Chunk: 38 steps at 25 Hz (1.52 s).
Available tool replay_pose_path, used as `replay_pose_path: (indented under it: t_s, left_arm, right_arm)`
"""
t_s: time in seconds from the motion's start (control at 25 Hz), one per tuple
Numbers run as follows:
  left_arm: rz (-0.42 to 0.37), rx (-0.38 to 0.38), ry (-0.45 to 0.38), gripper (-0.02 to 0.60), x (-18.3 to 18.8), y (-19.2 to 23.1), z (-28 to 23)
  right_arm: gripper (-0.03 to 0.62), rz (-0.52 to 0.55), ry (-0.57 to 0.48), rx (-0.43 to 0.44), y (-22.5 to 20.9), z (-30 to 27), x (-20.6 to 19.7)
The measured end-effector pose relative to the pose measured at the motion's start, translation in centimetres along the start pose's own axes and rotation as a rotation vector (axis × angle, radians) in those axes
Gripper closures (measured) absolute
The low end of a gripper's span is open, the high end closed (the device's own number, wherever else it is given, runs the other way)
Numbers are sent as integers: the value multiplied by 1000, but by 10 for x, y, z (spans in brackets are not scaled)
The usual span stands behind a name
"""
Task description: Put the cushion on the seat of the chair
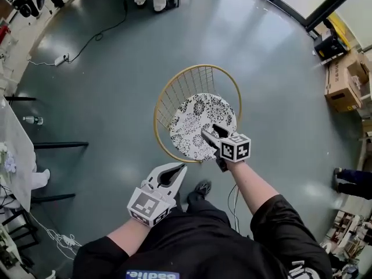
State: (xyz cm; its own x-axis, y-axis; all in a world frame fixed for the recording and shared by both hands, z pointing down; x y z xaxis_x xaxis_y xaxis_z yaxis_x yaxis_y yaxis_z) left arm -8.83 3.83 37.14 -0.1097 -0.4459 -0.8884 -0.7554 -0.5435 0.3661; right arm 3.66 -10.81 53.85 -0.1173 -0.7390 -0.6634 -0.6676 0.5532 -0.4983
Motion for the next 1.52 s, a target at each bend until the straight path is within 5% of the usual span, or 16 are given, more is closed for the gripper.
replay_pose_path:
  t_s: [0.28,0.76,1.16,1.52]
  left_arm:
    - [-78,-73,-24,565,46,-46,-16]
    - [-117,-192,-17,565,67,-128,-42]
    - [-209,-304,-16,565,67,-168,-41]
    - [-221,-307,-40,565,66,-178,-38]
  right_arm:
    - [335,88,-149,85,71,98,37]
    - [539,194,-440,92,139,254,53]
    - [556,190,-555,5,151,298,31]
    - [560,217,-569,-16,151,314,25]
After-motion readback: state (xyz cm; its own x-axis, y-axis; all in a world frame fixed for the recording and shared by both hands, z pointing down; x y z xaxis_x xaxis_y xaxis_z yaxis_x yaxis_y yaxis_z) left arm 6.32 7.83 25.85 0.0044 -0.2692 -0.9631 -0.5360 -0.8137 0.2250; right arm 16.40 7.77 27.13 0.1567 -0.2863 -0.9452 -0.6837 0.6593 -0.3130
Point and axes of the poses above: the fingertips, and each gripper's own axes: z backward along the fingers, y to its left, x out of its top, the point moved 4 cm from there along z, backward along the fingers, and after that the axes turned 2 degrees about -y, right-handed, at the moved point
